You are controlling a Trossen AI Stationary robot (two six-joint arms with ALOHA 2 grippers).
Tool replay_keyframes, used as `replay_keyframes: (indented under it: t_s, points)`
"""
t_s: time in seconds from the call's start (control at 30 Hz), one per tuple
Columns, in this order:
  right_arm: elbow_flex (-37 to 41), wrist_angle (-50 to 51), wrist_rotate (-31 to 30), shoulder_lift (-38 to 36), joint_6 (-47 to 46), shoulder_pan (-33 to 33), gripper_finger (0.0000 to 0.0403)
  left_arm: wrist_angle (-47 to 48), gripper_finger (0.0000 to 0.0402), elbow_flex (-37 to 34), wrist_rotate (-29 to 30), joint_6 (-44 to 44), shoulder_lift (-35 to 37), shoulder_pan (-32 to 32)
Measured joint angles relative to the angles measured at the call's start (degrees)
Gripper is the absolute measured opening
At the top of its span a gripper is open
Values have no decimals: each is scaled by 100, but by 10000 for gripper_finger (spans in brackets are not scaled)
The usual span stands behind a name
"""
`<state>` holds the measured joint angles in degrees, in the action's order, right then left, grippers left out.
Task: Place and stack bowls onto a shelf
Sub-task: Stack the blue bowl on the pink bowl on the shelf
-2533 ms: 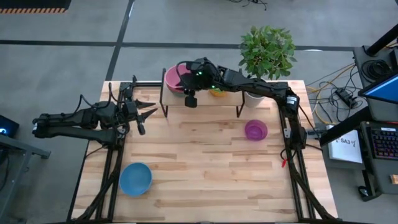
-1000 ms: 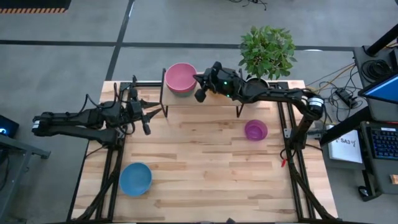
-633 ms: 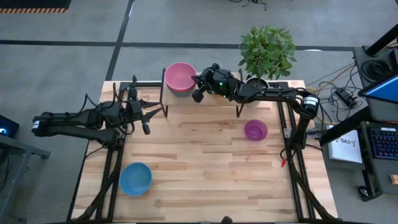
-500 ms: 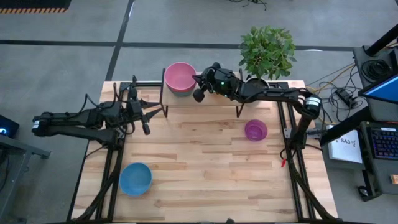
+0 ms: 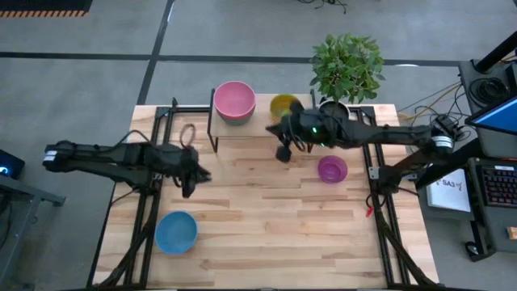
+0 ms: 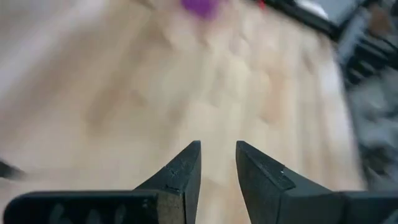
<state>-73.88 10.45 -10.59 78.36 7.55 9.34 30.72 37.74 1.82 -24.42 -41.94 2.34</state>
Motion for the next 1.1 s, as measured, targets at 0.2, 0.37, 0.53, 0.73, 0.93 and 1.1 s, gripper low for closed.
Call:
replay_keyframes:
  t_s: [0.2,0.37,0.53,0.73,0.93,1.1]
  points:
    - [847,35,-22,-742,-431,-802,9,1019,84,326,-846,-718,-781,651]
    - [1735,-298,-462,-1319,-792,-1351,9,2722,84,1103,-769,-835,-1562,1364]
    - [2479,-863,-646,-1692,-1136,-1763,9,3274,93,1297,-782,-864,-2010,1877]
    - [3005,-1256,-750,-1794,-1388,-2188,9,3371,145,1118,-1035,-1097,-2189,2107]
    - [3065,-1245,-1069,-1707,-1521,-2598,9,3353,193,925,-1033,-1042,-2253,2239]
    - [3065,-1249,-1356,-1709,-1489,-2869,9,3035,199,532,-1034,-1060,-2296,2283]
